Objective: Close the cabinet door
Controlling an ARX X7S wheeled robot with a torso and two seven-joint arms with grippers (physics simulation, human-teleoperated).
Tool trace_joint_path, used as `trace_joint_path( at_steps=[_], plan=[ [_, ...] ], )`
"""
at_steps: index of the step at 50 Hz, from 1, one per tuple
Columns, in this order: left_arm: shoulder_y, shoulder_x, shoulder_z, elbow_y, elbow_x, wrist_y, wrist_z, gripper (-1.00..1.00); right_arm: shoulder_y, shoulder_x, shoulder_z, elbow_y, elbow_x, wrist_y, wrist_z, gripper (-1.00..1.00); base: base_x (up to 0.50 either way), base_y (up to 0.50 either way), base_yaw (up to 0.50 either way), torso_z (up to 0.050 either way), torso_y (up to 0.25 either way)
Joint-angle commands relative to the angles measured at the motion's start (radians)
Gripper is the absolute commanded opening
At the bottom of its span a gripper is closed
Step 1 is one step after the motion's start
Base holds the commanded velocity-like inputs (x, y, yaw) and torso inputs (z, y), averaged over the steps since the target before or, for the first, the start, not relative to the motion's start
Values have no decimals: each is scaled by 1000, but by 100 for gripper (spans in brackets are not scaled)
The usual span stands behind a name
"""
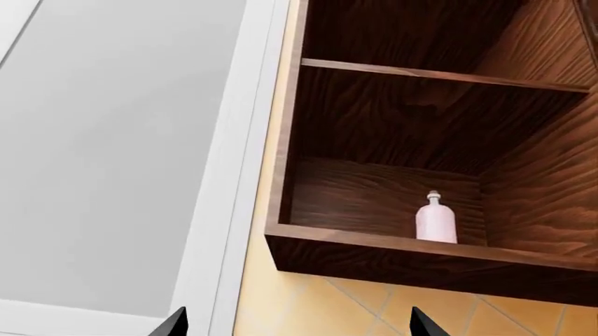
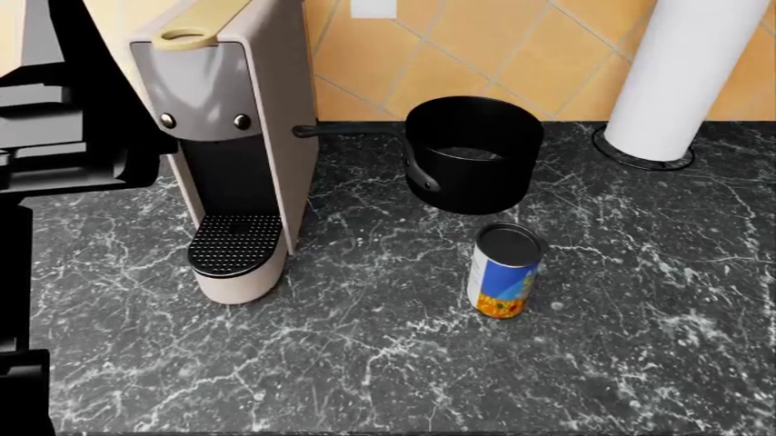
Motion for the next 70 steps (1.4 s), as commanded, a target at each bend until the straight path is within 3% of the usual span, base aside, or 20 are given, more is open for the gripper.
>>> trace_joint_path(
  at_steps=[1,30,70],
  plan=[
    [0,1,1,-1,2,0,2,100,22,-80,-37,30,52,-29,-71,100,0,0,0,0,0],
    [1,-5,-1,-4,-7,2,8,100,73,-179,-98,78,-2,2,-112,100,1,2,4,1,0],
    [-15,-22,-12,-4,-39,-5,7,100,153,-347,-137,373,-120,-56,-197,100,1,3,6,1,0]
  ],
)
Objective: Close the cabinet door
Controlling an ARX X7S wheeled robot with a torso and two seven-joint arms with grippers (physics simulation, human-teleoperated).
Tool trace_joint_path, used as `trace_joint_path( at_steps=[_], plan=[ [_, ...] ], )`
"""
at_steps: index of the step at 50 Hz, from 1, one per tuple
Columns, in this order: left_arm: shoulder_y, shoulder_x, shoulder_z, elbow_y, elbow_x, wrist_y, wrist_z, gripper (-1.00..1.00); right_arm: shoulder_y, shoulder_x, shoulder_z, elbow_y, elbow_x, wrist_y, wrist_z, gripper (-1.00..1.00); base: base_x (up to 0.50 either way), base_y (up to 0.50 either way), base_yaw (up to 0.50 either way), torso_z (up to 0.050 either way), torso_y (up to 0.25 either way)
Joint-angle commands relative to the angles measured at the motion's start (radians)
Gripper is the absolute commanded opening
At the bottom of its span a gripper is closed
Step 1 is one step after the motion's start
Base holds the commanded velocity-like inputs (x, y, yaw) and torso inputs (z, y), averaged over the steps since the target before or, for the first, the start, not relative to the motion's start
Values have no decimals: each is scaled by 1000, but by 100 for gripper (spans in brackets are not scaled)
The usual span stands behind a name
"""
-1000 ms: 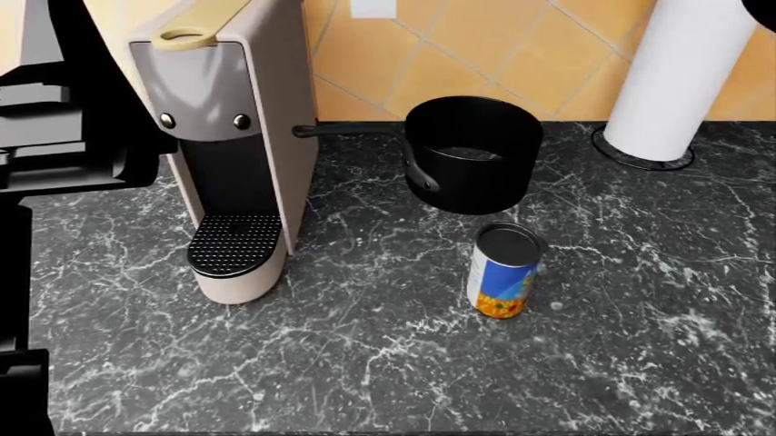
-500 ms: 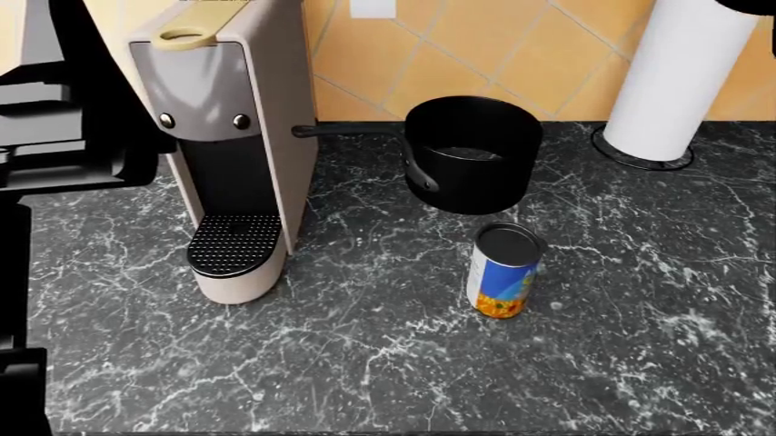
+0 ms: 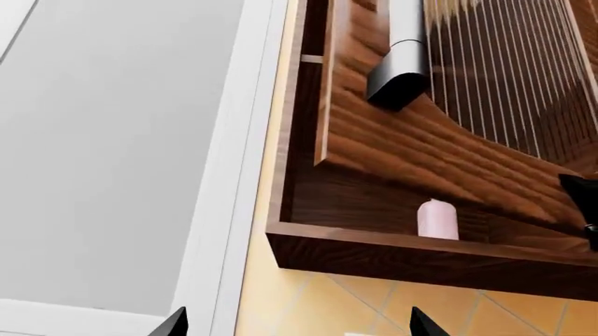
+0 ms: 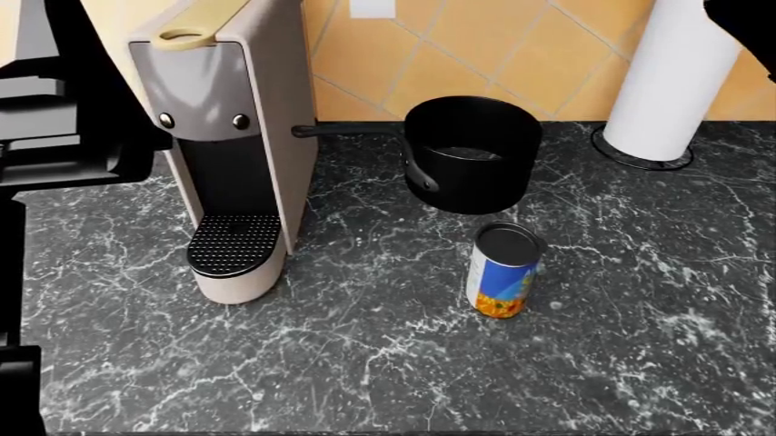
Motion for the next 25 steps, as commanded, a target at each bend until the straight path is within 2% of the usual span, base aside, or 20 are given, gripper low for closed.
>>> trace_joint_path(
  at_steps=[1,25],
  plan=[
    [-4,-4,-3,3,-7,-2,-2,100,42,-92,-11,53,13,-62,-85,100,0,0,0,10,0],
    [-1,-10,-8,1,-13,4,1,100,114,-156,-13,209,-37,-94,-135,100,0,0,0,0,0]
  ],
)
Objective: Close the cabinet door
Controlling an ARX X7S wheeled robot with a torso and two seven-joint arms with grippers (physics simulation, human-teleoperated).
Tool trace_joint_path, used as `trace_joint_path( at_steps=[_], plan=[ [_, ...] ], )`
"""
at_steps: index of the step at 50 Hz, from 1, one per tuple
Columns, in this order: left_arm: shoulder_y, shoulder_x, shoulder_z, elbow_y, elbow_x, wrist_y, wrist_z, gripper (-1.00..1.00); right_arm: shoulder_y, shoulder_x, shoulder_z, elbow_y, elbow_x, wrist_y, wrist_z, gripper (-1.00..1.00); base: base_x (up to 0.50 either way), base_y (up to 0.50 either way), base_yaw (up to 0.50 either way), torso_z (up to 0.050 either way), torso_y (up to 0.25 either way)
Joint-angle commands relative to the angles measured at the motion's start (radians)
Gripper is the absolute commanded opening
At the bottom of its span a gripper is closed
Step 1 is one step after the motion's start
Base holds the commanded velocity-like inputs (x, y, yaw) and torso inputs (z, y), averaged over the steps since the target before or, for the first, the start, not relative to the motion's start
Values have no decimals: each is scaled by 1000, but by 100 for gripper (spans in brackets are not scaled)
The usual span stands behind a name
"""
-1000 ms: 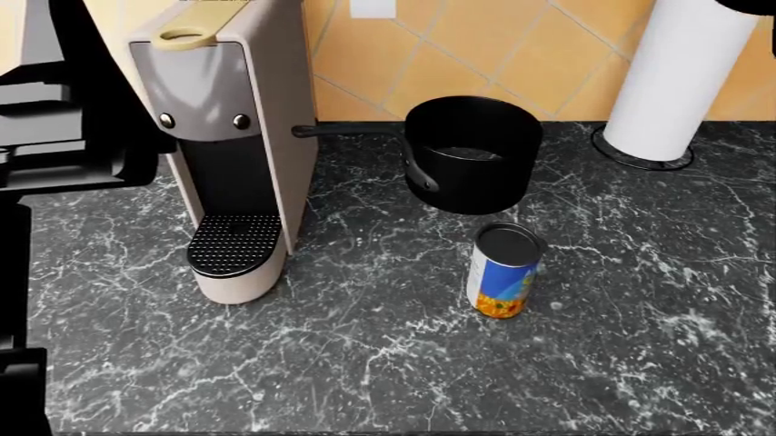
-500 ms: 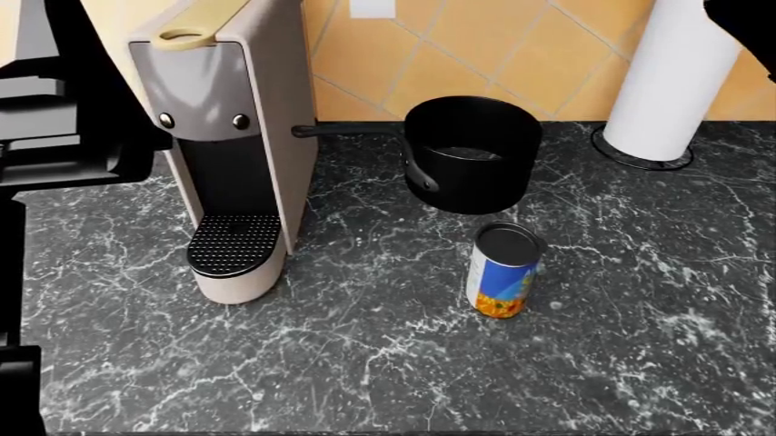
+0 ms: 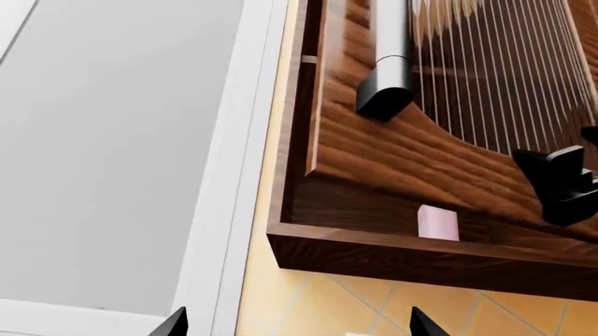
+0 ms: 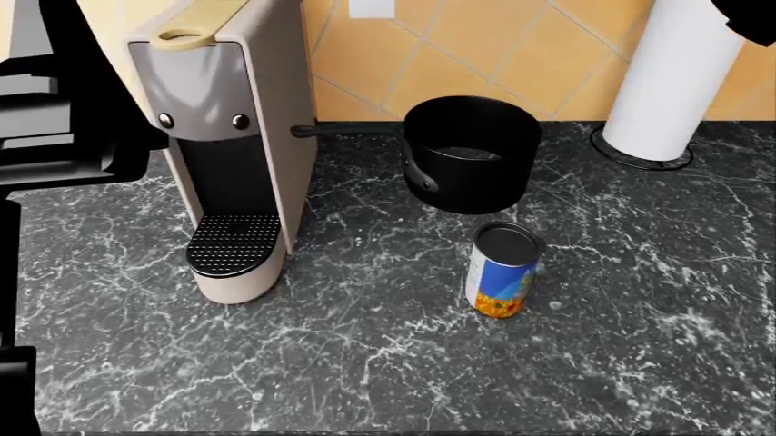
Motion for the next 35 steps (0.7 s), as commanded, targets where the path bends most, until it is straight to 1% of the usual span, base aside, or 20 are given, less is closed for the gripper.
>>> trace_joint_path(
  at_steps=[1,13,21,27,35],
  plan=[
    [0,-1,-2,-3,-4,2,2,100,47,-47,9,92,-30,-33,-51,100,0,0,0,0,0],
    [-3,-2,-4,0,-9,0,-1,100,49,-81,-3,222,-61,-68,-92,100,0,0,0,0,0],
    [-4,-5,-8,1,-13,3,-3,100,15,-111,-15,303,-69,-92,-122,100,3,0,0,1,0],
    [-4,-3,-8,0,-12,2,-4,100,-5,-152,-34,417,-97,-139,-158,100,2,0,0,0,0],
    [-1,-2,-7,-2,-9,2,-2,100,12,-208,-33,590,-127,-212,-195,100,0,0,0,0,0]
  ],
)
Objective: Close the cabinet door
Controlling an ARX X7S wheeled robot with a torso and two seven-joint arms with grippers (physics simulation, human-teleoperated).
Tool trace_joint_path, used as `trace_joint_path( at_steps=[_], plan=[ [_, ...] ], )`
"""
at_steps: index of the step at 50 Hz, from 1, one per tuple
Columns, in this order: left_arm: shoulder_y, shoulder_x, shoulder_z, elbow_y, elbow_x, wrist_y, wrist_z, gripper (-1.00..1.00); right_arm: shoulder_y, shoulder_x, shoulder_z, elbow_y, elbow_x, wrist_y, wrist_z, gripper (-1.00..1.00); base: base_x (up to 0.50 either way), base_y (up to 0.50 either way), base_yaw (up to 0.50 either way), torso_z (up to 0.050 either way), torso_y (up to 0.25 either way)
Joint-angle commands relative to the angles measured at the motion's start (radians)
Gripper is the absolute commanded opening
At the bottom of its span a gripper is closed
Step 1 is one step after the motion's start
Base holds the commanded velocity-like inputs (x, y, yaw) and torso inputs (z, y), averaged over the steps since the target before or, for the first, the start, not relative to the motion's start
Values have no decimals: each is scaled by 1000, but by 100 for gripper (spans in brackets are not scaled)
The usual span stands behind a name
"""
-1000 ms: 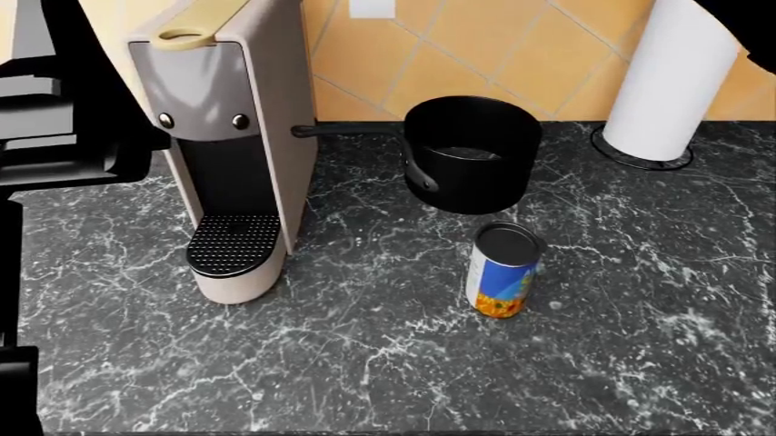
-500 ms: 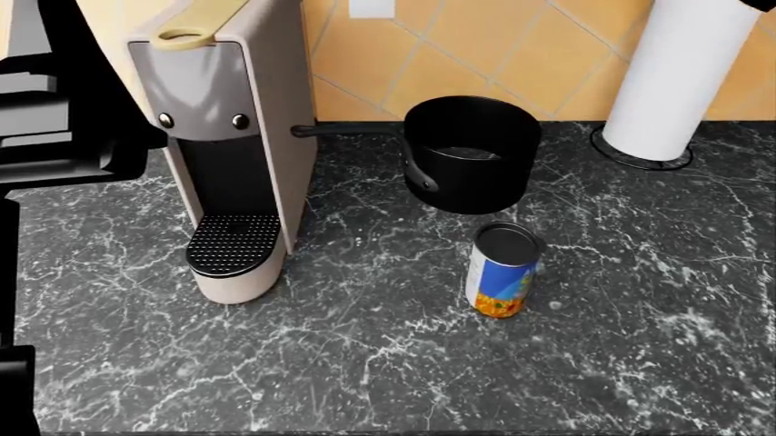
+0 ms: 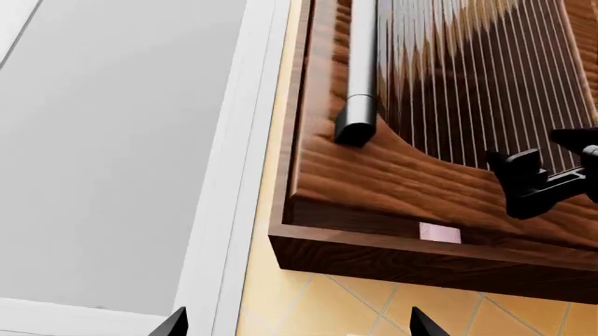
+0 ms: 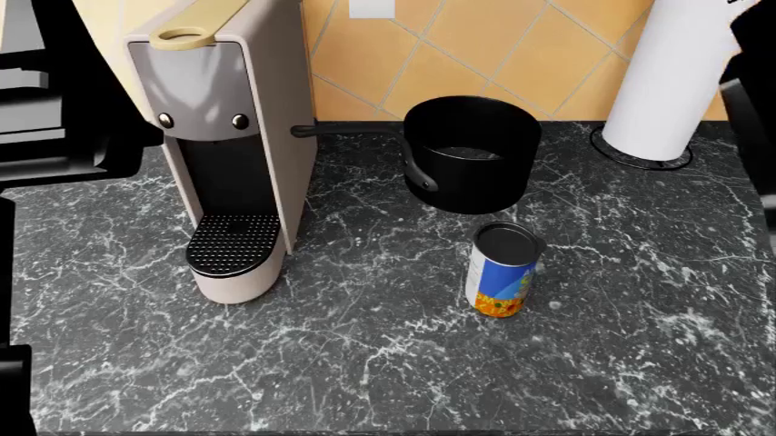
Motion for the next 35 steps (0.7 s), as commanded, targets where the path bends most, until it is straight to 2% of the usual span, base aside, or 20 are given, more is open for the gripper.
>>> trace_joint_path(
  at_steps=[1,13,19,26,35],
  plan=[
    [1,1,0,-1,1,0,1,100,-24,-57,-36,258,-1,-70,-53,100,0,0,0,0,0],
    [-1,-3,-5,3,-6,2,-1,100,48,-181,-34,649,-29,-215,-181,100,0,0,0,0,0],
    [3,-5,-7,1,-13,11,1,100,40,-182,-97,670,-14,-218,-161,100,0,0,0,0,0],
    [2,-8,-11,1,-18,12,1,100,48,-182,-98,672,-41,-201,-147,100,0,0,0,0,0],
    [0,-11,-13,-1,-23,13,3,100,34,-182,44,673,-208,-156,-135,100,3,-2,-3,0,0]
  ],
)
